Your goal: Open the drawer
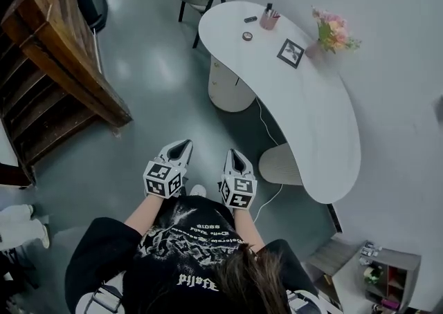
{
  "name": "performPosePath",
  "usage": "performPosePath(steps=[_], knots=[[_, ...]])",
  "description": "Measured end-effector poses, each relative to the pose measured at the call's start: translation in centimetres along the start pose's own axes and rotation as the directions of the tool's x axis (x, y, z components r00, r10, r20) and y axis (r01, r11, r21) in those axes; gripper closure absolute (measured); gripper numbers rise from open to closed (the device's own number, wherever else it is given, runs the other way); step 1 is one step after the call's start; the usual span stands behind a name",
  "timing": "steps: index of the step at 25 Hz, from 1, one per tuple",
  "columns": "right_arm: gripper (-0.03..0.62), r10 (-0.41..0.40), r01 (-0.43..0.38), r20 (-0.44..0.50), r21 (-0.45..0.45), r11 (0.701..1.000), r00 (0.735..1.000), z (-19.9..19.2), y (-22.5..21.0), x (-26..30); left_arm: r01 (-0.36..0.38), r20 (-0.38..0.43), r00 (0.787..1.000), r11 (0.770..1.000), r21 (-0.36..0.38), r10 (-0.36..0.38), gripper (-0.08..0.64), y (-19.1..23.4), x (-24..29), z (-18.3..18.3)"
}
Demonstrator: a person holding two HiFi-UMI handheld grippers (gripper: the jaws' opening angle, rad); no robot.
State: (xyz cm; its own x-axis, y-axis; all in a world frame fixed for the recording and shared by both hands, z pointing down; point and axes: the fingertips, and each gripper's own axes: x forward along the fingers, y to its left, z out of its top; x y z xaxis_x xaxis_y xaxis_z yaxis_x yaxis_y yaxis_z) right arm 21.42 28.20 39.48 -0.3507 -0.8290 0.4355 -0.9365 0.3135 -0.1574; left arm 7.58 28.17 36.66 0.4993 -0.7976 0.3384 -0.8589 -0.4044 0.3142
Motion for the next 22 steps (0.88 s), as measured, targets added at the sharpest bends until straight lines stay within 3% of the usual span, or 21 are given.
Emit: performPosePath(steps=[6, 12, 17, 22], knots=[[0.568, 0.012, -0.012, -0.014, -0.023, 1.000, 1.000, 0.9, 0.1, 1.1, -0.004, 0.012, 1.000, 1.000, 0.003, 0.003, 0.532, 1.1, 1.6, 1.5], [0.568, -0.057, 0.057, 0.000, -0.001, 0.998, 0.998, 2.2, -1.7, 3.3, 0.045, 0.042, 0.998, 0.999, -0.005, -0.045, 0.532, 2.4, 4.7, 3.8], [0.568, -0.095, 0.095, -0.010, 0.009, 0.995, 0.995, 4.2, -2.1, 6.1, 0.095, -0.006, 0.995, 0.993, 0.066, -0.095, 0.532, 4.5, 8.2, 5.7], [0.568, -0.125, 0.126, -0.019, 0.026, 0.992, 0.992, 6.1, -2.1, 9.6, 0.140, -0.042, 0.990, 0.987, 0.083, -0.137, 0.532, 7.2, 11.6, 7.7]])
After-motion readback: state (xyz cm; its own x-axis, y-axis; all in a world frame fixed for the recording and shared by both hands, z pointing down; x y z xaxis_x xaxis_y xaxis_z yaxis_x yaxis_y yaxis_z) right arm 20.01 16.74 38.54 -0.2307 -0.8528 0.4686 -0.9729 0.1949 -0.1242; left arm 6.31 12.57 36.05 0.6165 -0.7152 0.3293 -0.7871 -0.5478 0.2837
